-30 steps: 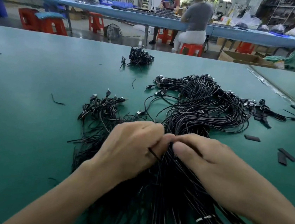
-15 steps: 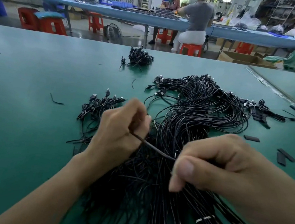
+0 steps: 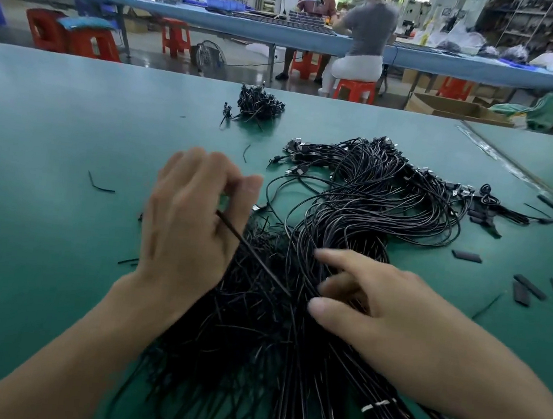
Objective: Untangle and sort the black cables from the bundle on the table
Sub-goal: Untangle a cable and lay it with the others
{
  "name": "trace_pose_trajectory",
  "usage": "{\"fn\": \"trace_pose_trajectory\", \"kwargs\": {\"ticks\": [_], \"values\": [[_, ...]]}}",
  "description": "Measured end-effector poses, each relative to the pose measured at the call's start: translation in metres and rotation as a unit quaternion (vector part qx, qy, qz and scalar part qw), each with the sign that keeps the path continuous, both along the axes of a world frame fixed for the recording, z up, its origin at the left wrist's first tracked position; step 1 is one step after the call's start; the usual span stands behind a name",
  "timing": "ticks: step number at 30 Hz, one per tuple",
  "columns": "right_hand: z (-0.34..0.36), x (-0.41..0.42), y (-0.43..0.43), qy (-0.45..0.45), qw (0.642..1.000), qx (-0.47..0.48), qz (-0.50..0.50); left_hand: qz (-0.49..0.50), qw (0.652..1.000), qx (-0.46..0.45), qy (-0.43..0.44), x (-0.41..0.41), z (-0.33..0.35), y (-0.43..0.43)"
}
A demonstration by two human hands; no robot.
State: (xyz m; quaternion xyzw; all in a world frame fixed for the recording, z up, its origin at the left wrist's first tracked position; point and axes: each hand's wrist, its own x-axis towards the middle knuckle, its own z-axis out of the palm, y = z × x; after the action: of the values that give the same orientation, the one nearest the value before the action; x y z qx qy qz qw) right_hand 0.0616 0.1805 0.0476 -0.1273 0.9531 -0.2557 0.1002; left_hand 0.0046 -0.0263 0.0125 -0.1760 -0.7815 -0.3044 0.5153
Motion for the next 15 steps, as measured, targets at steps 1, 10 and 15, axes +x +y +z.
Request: {"fn": "trace_pose_trajectory", "kwargs": {"ticks": [1,10,15], "values": [[0.001,0.001,-0.004,-0.01,0.998,-0.053,0.023,-0.002,0.999,-0.036,0.007,0.002,0.0,0.004],[0.007,0.004,-0.022,0.148,0.927,-0.345,-0.012,-0.091,0.99,0.0,-0.11,0.006,-0.007,0.013],[0.013,-0.004,-0.005,0.167,0.853,-0.489,-0.073,-0.119,0.973,0.183,-0.081,0.005,0.005,0.004]]}}
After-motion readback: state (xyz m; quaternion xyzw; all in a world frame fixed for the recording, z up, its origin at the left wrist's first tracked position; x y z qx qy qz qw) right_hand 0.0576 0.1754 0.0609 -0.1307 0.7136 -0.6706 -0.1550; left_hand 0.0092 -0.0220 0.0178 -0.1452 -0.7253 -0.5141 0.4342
